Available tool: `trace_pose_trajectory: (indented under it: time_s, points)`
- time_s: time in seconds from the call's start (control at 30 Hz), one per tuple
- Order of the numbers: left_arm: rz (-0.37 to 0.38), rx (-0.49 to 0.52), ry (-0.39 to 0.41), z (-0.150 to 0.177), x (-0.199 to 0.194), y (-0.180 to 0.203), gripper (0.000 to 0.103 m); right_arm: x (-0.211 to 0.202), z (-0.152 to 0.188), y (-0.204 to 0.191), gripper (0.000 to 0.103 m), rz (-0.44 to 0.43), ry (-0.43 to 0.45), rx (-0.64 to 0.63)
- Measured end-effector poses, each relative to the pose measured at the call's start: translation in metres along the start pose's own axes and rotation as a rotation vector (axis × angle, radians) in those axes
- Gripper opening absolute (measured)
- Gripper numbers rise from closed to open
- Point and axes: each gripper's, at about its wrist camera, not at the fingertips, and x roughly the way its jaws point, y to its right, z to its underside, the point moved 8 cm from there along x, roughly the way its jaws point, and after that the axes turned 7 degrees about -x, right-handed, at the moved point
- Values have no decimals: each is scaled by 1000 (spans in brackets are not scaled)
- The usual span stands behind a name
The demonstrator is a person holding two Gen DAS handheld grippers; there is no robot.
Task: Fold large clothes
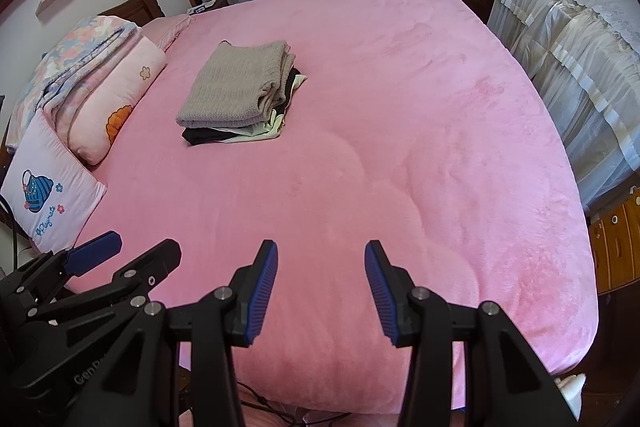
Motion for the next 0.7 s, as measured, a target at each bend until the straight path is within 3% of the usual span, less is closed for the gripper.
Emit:
trace_pose_trajectory:
  time_s: [0.7]
  points:
    - [-22, -9, -36, -2, 10, 4, 64, 13, -2, 0, 46, -13, -32, 3]
